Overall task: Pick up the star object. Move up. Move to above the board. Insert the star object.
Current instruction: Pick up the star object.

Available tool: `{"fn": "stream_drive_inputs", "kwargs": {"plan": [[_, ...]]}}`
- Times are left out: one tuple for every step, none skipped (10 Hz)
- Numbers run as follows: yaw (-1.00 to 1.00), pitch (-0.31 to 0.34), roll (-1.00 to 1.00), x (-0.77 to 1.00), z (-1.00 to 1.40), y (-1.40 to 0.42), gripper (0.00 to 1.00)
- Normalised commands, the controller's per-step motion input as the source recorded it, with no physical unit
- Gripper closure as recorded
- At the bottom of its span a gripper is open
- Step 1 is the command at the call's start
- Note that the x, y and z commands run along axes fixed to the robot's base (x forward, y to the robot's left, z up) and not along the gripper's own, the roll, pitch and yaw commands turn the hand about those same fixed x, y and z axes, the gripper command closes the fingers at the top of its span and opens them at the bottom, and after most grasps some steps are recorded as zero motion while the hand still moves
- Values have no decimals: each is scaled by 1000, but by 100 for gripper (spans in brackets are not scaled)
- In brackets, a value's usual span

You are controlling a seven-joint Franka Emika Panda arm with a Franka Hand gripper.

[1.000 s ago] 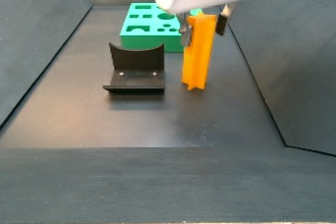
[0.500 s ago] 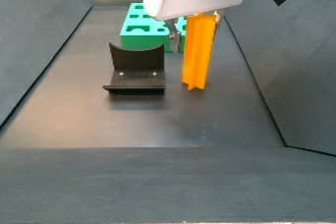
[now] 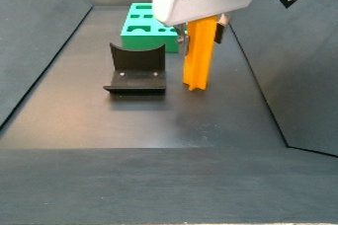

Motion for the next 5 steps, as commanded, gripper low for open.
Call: {"fn": "stream_drive_inputs", "kwargs": {"plan": [[0, 0, 0, 0, -20, 3, 0], [0, -34, -7, -71, -86, 40, 0], [0, -63, -3, -151, -111, 14, 0], [0, 0, 0, 0, -37, 0, 0], [0, 0, 0, 0, 0, 0, 100]]}}
